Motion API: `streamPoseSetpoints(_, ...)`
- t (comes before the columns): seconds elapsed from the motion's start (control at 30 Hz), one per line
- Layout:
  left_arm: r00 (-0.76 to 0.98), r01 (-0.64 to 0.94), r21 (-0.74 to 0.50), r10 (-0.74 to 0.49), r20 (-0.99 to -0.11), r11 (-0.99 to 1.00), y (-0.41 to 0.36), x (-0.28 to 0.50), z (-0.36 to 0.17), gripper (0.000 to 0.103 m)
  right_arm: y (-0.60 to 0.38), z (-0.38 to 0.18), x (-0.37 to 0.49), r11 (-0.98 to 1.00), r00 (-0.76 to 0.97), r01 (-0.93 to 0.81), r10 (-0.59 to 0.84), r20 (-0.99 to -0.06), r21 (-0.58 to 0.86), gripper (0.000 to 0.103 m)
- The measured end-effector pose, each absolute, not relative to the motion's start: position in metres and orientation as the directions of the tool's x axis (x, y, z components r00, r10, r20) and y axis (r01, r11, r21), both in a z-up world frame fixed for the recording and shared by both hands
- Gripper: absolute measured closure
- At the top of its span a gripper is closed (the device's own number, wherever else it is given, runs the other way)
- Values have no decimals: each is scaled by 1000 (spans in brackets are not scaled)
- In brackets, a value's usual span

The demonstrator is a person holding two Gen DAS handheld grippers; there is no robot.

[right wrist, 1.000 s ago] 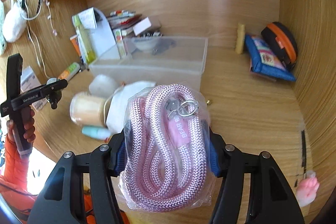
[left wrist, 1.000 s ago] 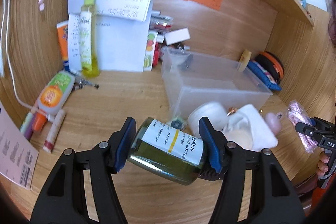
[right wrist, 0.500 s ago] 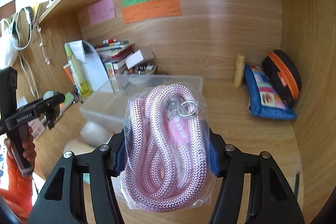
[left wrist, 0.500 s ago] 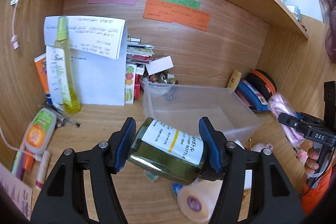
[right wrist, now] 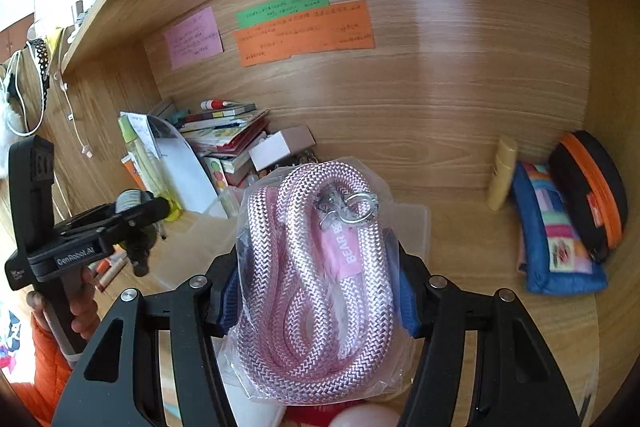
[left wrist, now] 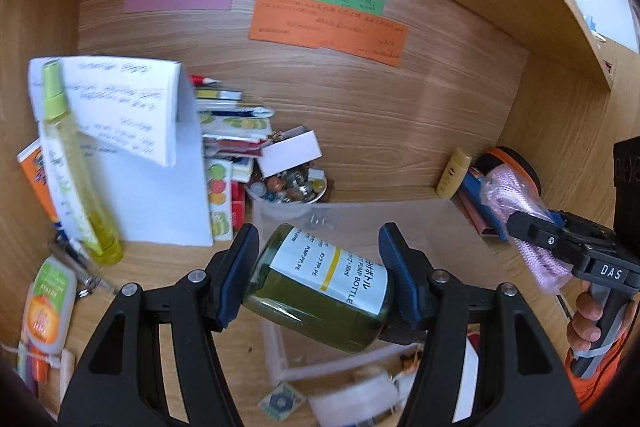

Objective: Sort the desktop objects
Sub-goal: 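Carry both items over the clear bin and release them inside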

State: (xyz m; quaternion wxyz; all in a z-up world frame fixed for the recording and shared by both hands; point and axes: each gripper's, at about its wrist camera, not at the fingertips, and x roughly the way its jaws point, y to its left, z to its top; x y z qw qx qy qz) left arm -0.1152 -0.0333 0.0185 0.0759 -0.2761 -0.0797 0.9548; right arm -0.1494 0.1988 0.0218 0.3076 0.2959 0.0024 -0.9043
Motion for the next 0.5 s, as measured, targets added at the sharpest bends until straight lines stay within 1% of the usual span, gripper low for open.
streamPoseSetpoints(0.17, -811, -121, -199, 212, -545, -973, -22, -139, 7, 41, 189, 14, -166, -817, -631, 550, -542, -555, 172, 46)
streamPoseSetpoints(0.5, -762, -135, -191, 225, -608, -972, -14, -160, -24, 41, 175, -31, -194, -825, -547, 536, -500, -671, 178, 47)
